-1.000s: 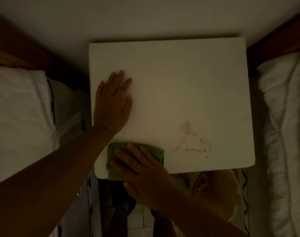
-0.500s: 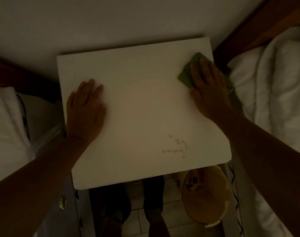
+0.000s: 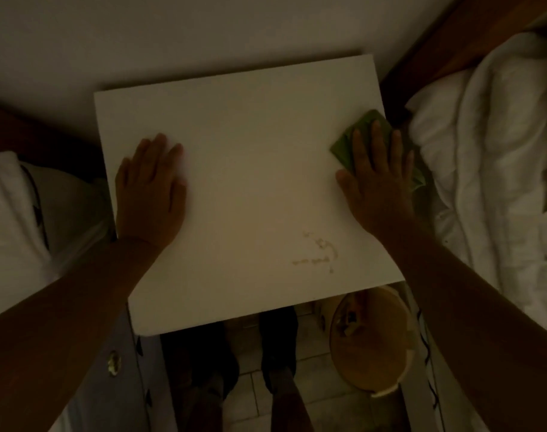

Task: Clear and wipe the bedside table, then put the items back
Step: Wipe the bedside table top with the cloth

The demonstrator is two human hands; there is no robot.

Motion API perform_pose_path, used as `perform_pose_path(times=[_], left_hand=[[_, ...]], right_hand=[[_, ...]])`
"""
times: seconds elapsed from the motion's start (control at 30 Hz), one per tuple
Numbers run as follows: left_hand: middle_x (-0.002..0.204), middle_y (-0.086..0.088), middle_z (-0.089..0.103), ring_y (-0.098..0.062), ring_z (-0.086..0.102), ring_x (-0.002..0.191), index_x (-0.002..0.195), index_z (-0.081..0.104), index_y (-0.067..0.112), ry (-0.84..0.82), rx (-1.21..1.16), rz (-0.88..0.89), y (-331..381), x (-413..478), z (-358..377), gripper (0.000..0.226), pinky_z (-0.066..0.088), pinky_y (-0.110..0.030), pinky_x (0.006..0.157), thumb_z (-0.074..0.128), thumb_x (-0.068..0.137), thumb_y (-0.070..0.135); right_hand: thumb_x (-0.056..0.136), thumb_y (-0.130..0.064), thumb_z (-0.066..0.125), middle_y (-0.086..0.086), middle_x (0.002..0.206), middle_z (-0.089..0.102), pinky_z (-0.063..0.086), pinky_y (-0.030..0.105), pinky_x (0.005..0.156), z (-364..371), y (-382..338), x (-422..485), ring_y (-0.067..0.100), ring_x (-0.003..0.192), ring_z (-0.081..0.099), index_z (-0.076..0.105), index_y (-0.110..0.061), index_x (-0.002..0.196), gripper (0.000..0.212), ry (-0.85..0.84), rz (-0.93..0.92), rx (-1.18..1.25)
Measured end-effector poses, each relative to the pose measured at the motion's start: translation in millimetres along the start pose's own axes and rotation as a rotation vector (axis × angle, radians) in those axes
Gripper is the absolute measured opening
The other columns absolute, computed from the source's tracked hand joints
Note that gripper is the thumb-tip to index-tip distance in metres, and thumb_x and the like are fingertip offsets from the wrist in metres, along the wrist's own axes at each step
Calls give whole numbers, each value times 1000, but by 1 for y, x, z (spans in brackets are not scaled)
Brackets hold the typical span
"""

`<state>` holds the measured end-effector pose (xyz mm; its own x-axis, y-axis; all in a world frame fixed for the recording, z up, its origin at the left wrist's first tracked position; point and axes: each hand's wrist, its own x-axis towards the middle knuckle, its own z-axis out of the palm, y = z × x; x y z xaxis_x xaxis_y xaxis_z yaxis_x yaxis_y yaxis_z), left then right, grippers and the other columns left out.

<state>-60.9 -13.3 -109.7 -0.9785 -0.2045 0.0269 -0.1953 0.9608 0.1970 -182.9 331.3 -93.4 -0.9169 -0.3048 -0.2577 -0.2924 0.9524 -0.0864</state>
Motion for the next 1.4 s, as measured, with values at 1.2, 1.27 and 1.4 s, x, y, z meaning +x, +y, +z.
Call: perform_pose_path(times=[1.2, 1.27, 1.4], left_hand=[[161, -15, 15, -37, 13, 147, 153, 14, 19, -144, 83, 8, 12, 0, -12, 62, 14, -58, 116, 23, 98, 47], [161, -14, 14, -36, 13, 147, 153, 13, 20, -147, 83, 6, 11, 1, -11, 62, 13, -57, 116, 24, 98, 46], [161, -15, 13, -37, 12, 147, 154, 12, 20, -153, 76, 10, 12, 0, -10, 60, 12, -58, 115, 29, 101, 44]], right_hand=[[98, -57, 23, 1, 165, 2, 9, 59, 117, 22, 13, -83, 32, 150, -2, 8, -34, 155, 64, -3, -190, -33], [97, -58, 24, -1, 165, -1, 6, 59, 118, 17, 25, -71, 30, 150, -6, 6, -34, 155, 65, -13, -123, -2], [97, -57, 26, -2, 165, -7, 4, 59, 118, 18, 29, -91, 30, 150, -12, 2, -34, 155, 67, -10, -8, 51]])
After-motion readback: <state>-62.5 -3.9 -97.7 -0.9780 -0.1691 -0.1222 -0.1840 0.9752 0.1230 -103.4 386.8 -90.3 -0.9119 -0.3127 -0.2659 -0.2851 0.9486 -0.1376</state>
